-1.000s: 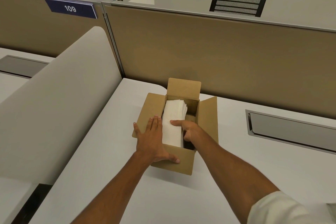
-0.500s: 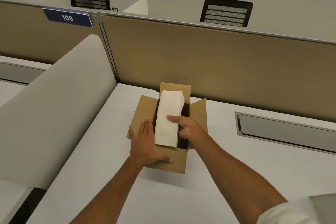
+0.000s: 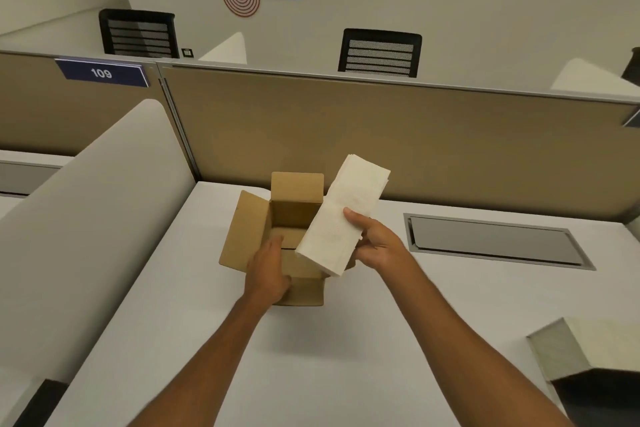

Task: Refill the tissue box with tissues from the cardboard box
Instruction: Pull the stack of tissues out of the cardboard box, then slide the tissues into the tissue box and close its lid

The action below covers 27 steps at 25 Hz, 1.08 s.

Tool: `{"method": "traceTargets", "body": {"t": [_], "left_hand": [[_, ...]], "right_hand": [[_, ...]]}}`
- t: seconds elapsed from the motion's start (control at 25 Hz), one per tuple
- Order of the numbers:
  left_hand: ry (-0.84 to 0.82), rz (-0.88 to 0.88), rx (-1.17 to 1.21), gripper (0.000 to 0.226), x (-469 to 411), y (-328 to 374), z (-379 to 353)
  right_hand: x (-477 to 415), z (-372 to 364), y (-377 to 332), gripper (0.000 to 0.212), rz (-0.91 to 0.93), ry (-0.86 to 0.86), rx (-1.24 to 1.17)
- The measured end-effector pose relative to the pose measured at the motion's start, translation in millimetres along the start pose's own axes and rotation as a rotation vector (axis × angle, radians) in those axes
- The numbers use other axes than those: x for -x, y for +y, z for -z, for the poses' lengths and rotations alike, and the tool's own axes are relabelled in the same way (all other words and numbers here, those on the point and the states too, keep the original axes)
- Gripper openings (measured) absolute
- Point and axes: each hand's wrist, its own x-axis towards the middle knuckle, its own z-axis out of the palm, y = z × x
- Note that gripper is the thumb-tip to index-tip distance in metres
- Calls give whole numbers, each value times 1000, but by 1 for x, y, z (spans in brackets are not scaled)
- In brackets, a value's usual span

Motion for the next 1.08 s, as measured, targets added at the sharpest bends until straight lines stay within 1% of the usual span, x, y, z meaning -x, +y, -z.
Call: {"method": "traceTargets", "body": {"t": [0.08,0.12,0.16,0.24,0.28,0.32,0.36,0.44,0.52,0.6,0.64,0.72,0.8,0.88,0.92,0.96,1.04,1.08], "left_hand": [[103,63,384,45,12,25,-4],[90,132,572,34,20,38,-8],[20,226,770,28,28,53,-12],[-228,476,1187,28,46,79,-24],[-358,559,1370,33,56,91,-29],[-458,604,1506,42,66,101,-35],[-527,618,1594,51,76,111,-43],[-592,579,1666,61,92,123,-59],[-632,506,1647,58,105,136,-71],[-653,407,1548,49,117,151,-83],[-625,359,1453,52,123,159,-90],[-539,332,1303,72,130,173,-109],[-491,377,1287,90,136,188,-127],[-508,451,1329,106,140,203,-139],[-514,471,1358,104,143,210,-145],[-516,480,1375,90,146,218,-151],[-531,489,1358,50,157,235,-159],[-548,483,1345,40,162,242,-162]], "right_hand": [[21,21,-3,48,27,30,-65],[30,32,-3,51,41,40,-104],[41,43,-3,53,56,49,-139],[60,64,-1,57,74,86,-189],[70,75,1,58,81,112,-211],[78,87,3,60,87,141,-229],[87,99,4,62,97,171,-246],[103,122,5,60,122,225,-280],[117,144,5,55,156,267,-315],[129,165,3,52,174,289,-352],[133,174,3,52,175,286,-364],[140,190,0,53,169,280,-382],[149,210,-5,50,169,285,-394],[158,231,-11,48,181,279,-391],[164,243,-13,48,186,272,-388],[170,258,-17,49,189,262,-390],[182,287,-26,50,197,247,-423],[189,302,-32,48,209,240,-448]]}}
